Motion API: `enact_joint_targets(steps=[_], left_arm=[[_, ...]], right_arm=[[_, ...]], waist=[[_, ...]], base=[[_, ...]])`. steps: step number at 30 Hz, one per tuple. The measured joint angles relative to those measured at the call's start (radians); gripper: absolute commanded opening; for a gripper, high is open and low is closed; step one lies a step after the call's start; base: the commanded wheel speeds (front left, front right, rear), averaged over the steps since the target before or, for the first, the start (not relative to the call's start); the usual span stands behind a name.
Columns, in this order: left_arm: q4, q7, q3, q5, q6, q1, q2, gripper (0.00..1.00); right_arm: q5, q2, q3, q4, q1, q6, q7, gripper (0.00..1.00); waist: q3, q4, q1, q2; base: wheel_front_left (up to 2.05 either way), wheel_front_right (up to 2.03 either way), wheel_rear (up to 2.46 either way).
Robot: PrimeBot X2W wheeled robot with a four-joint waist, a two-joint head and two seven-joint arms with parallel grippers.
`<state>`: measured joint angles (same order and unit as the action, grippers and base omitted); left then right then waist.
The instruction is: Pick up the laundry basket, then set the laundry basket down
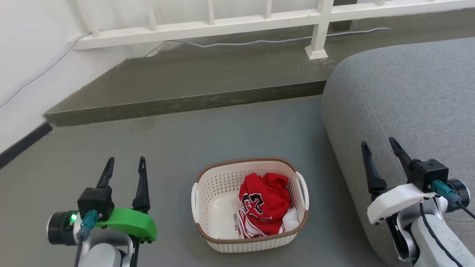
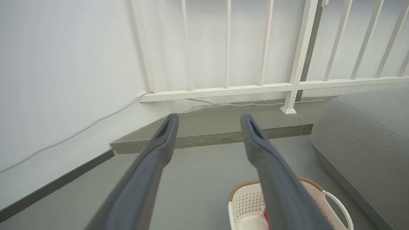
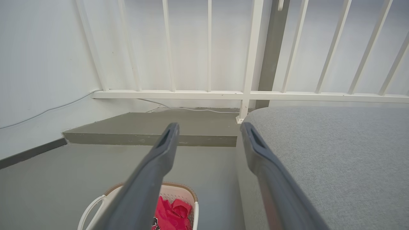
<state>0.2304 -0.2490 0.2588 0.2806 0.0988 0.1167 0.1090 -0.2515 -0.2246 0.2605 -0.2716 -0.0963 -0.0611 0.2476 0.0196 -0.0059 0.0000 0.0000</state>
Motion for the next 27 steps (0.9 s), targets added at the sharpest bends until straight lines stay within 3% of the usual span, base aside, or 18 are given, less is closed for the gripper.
enact_joint_targets(steps=[27], left_arm=[[0.018,0.0,-0.009,-0.005,0.003,0.002,-0.007,1.0]], right_arm=[[0.009,0.006,-0.025,-0.005,0.0,0.014,0.004,1.0]], waist=[[-0.003,0.004,0.0,0.0]], base=[[0.0,0.0,0.0]])
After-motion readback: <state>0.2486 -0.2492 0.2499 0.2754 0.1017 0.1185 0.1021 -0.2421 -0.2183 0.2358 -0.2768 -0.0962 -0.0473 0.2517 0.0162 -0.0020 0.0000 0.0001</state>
